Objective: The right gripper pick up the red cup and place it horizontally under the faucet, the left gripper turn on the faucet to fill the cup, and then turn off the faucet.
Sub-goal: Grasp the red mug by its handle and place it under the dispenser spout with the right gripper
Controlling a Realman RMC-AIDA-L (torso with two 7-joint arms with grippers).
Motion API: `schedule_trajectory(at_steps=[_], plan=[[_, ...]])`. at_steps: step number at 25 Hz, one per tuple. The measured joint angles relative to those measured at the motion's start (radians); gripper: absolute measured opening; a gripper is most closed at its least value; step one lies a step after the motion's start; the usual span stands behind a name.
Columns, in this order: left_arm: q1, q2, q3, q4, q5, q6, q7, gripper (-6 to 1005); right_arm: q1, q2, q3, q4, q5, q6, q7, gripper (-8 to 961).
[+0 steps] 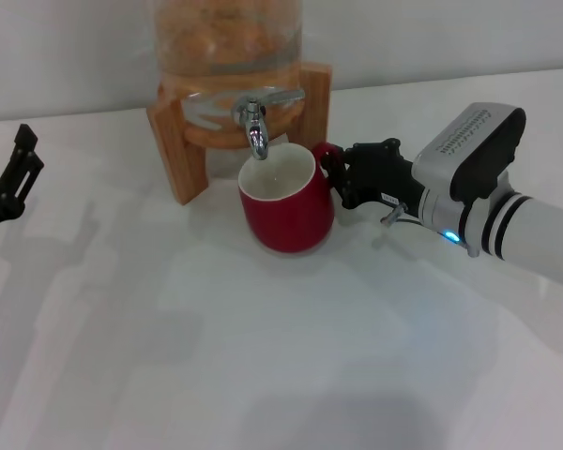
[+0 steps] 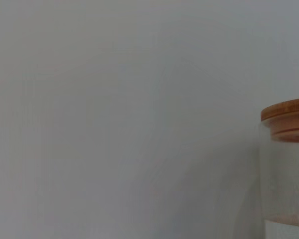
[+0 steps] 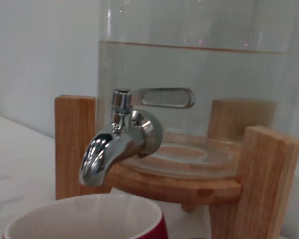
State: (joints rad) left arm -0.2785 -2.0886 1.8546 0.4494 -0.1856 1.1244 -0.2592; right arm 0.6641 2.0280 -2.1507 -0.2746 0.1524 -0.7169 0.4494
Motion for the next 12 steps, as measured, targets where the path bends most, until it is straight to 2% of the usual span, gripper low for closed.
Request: schedule_trajectory(at_steps=[12], plan=[[0.004, -0.002, 0.013, 0.0, -0.004, 0.002, 0.0, 804, -0.007, 0.0, 0.037, 0.002, 0.0, 0.008, -0.003, 108]])
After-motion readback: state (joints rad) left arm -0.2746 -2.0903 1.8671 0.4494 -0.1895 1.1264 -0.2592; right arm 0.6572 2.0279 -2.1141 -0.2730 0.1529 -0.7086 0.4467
